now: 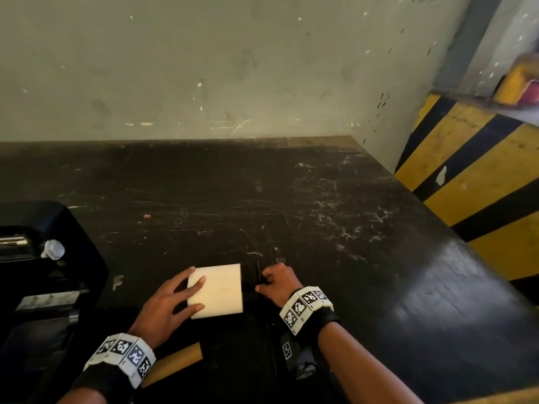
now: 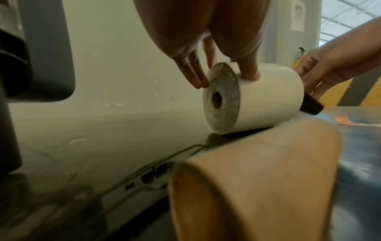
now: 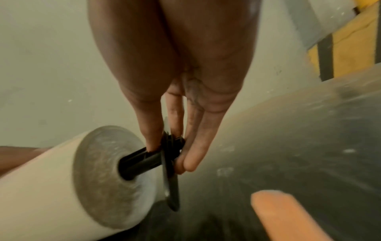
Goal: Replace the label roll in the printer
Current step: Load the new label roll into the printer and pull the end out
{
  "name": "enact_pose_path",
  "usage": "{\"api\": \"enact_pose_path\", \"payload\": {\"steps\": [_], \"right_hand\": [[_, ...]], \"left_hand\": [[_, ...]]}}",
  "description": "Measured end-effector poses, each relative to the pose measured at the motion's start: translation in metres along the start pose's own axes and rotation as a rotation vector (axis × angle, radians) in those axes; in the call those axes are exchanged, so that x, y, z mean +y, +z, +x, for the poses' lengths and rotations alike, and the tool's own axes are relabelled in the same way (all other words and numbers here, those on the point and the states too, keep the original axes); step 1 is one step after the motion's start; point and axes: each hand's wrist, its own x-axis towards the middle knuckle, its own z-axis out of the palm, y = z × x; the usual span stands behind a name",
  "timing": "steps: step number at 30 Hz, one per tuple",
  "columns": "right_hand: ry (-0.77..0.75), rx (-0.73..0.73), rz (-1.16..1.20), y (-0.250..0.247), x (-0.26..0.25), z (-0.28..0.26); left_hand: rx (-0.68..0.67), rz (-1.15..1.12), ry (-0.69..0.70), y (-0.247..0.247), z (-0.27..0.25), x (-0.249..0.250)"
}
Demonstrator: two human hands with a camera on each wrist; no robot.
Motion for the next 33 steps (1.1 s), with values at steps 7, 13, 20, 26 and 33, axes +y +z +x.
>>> {"api": "enact_pose_path", "payload": {"steps": [7,13,20,26,33], "right_hand": [[-0.107,-0.093,0.052,0.016,-0.016,0.004],[-0.123,-0.124,0.178,0.023,-0.024,-0.010],[-0.224,-0.011,-0.051,0.042,-0.020,-0.011],[-0.229,-0.009,-0.046,0.040,-0.014,-0.014],[-0.224,0.002,-0.079,0.042,-0.019,-0.016]], "left_hand": [[-0.021,-0.238,-0.152,0.003,0.002,0.010],[-0.002,-0.207,-0.158,0.002,0.004,0.010],[-0.163,-0.151,-0.173,-0.015,0.006,0.014],[0.043,-0.383,-0.355,-0.053,-0.009,0.005],[-0.325,0.113,-0.510,-0.048,-0.039,-0.004]]}}
